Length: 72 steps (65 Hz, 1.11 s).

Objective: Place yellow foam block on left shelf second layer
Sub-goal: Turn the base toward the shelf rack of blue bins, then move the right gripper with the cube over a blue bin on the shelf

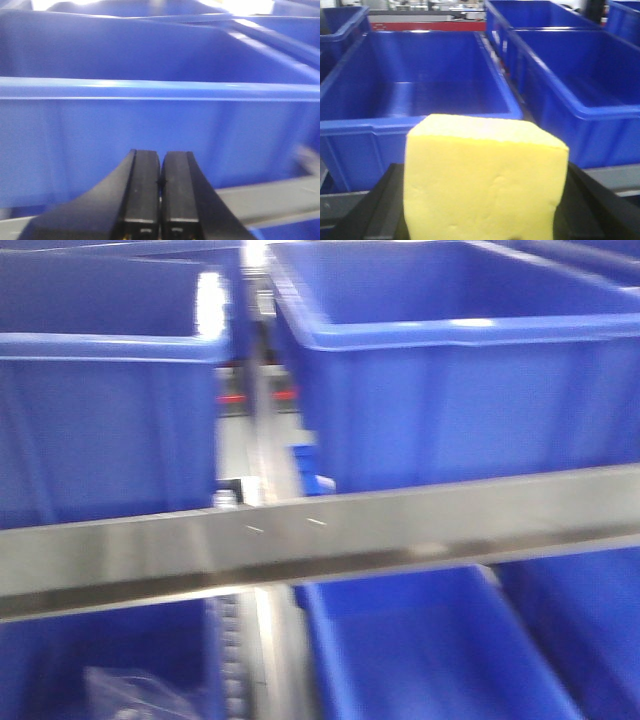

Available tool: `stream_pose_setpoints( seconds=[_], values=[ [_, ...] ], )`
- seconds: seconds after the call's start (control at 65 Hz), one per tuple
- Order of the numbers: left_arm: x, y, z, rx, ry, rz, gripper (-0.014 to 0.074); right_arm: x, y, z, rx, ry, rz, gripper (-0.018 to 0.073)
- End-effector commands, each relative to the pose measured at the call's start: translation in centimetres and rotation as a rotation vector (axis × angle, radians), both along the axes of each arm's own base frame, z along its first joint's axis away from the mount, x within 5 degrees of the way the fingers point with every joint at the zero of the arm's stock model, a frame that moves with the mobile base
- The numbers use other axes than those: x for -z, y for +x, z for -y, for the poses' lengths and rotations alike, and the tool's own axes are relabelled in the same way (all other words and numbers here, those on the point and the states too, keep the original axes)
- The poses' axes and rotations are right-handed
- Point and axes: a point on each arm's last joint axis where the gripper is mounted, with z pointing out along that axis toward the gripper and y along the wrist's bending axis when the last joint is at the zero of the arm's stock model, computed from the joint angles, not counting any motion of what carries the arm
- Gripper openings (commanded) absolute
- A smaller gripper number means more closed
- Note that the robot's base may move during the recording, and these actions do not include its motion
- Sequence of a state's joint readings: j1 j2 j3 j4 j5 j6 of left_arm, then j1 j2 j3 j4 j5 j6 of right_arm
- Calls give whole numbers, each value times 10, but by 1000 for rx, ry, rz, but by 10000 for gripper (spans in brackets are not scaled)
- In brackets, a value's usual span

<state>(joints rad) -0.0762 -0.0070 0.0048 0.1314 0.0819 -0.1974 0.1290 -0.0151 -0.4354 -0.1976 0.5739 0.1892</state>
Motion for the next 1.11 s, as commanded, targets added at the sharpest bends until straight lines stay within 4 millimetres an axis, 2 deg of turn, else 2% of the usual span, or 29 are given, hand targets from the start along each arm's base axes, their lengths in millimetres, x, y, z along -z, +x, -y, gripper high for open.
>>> stream_pose_setpoints(
  seconds=[0.0, 1.092],
  values=[
    [1, 1, 1, 17, -15, 53, 136, -16, -5, 0, -3, -15, 125, 320],
    [1, 1, 1, 17, -15, 53, 136, -16, -5, 0, -3, -15, 125, 320]
  ],
)
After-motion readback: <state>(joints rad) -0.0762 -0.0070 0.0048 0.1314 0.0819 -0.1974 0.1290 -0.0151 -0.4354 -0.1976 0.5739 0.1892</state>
